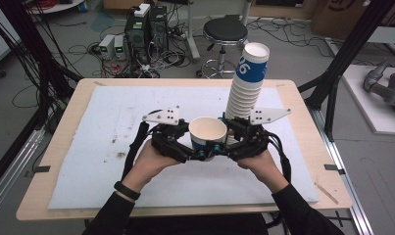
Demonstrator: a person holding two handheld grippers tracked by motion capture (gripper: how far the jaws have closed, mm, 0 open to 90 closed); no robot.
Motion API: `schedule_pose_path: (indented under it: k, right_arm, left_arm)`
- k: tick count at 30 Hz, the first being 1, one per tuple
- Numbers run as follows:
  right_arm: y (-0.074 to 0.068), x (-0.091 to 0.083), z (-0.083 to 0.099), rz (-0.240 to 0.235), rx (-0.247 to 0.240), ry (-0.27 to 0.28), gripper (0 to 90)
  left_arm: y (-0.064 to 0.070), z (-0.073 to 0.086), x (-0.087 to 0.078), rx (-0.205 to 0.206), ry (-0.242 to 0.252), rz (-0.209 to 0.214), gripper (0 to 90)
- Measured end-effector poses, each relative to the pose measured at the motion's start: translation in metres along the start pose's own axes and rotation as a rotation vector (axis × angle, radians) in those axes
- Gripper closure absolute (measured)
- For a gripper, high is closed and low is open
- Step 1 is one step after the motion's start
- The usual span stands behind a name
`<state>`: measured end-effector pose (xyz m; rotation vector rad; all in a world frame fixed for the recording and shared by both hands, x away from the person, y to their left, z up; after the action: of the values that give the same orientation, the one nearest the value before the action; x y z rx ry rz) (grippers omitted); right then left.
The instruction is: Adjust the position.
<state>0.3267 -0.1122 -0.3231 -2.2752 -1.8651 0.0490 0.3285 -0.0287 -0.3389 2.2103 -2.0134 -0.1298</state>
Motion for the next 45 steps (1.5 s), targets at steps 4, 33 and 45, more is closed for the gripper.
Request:
schedule_pose_path:
  k: [4,33,45]
  right_arm:
    - [0.000,0.000,0.000,0.002,-0.010,-0.003,21.7]
    - [0.012,-0.014,0.002,0.065,-0.081,-0.046,19.1]
    - [0.010,-0.009,0.015,0.049,-0.077,-0.088,19.1]
  left_arm:
    - [0.000,-0.001,-0.001,0.004,0.001,0.000,26.0]
    - [-0.002,-0.024,-0.023,0.033,0.060,-0.036,25.8]
    - [-0.002,-0.026,-0.023,0.032,0.065,-0.039,25.8]
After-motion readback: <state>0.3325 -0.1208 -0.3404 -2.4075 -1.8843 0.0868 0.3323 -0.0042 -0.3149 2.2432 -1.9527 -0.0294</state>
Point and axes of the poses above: each handheld gripper's, and its own axes: x roughly forward along the jaws, z roughly out of its underside, y roughly to its right, the point moved 9 cm from there along x, roughly forward along the jaws, and after that the axes turned 15 degrees about y, right-handed, at the moved point
